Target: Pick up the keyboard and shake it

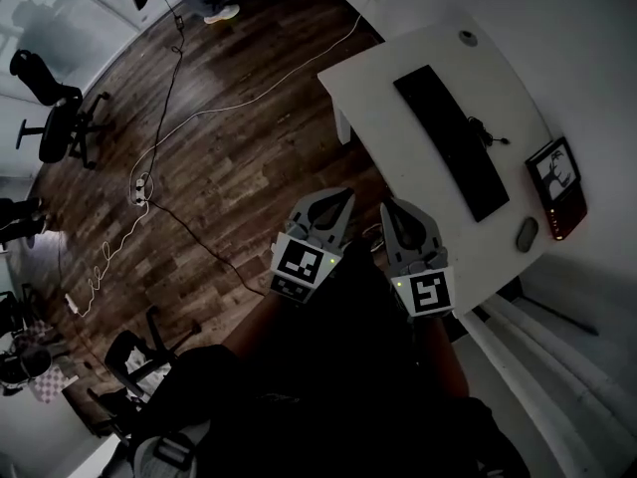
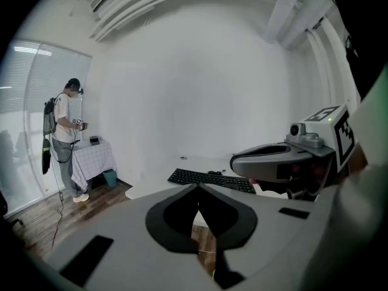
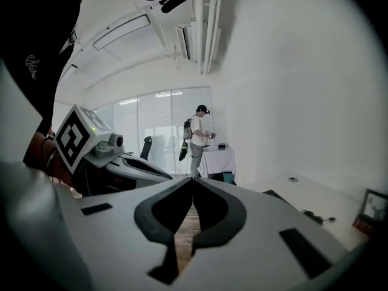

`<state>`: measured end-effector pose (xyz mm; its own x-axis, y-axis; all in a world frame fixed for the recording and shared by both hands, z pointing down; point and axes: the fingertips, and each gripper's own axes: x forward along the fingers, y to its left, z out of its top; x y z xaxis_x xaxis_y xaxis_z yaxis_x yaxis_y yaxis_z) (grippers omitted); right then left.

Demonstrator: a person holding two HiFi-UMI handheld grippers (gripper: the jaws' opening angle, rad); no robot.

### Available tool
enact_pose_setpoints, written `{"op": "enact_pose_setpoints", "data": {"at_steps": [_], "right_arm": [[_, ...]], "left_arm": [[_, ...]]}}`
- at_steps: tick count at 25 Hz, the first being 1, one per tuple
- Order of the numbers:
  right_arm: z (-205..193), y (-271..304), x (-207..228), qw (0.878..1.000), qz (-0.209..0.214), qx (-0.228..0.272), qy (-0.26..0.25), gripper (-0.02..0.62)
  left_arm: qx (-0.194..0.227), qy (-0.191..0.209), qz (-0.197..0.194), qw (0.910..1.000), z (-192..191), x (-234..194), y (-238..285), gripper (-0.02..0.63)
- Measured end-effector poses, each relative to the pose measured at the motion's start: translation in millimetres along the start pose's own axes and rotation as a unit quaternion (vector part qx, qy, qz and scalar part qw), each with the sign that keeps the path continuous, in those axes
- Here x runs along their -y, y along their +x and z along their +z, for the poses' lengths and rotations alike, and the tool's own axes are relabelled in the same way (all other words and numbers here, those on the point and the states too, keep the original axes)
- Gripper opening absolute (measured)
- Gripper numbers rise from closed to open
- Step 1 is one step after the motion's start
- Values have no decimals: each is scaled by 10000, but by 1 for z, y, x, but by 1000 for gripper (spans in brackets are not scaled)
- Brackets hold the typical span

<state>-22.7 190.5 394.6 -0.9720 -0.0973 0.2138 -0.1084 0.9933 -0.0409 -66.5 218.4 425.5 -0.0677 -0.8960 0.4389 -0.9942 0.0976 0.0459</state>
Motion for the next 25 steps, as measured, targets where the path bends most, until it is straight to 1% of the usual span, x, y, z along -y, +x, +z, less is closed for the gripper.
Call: {"op": "enact_pose_setpoints", "data": {"at_steps": [2, 5, 8, 10, 12, 15, 20, 23, 25], "right_arm": [[-1, 9, 21, 10000, -37, -13, 28, 21], [-7, 12, 50, 9996, -166, -66, 222, 21], [-13, 12, 83, 9986, -307, -163, 395, 21], [-14, 11, 101, 9979, -404, -210, 468, 21], [-13, 11, 116, 9970, -520, -239, 522, 21], [-5, 4, 133, 9955, -701, -265, 581, 21], [-10, 2, 162, 9919, -1053, -319, 638, 21], [-14, 8, 170, 9887, -1181, -504, 775, 21], [-16, 14, 176, 9877, -1251, -667, 662, 21]], "left_arm": [[-69, -9, -65, 10000, 1, -3, 22, 2], [-219, 41, -195, 9996, 4, -3, 56, 2], [-237, 113, -307, 9992, 20, -2, 90, 2], [-225, 41, -379, 9990, 30, -4, 104, 2], [-344, -104, -486, 9982, 33, -8, 114, 2], [-584, -156, -622, 9962, 35, -13, 123, 2], [-590, -38, -753, 9954, 49, -30, 156, 2], [-797, -1, -1004, 9917, 40, -37, 185, 2], [-876, 0, -1213, 9887, 38, -45, 203, 2]]}}
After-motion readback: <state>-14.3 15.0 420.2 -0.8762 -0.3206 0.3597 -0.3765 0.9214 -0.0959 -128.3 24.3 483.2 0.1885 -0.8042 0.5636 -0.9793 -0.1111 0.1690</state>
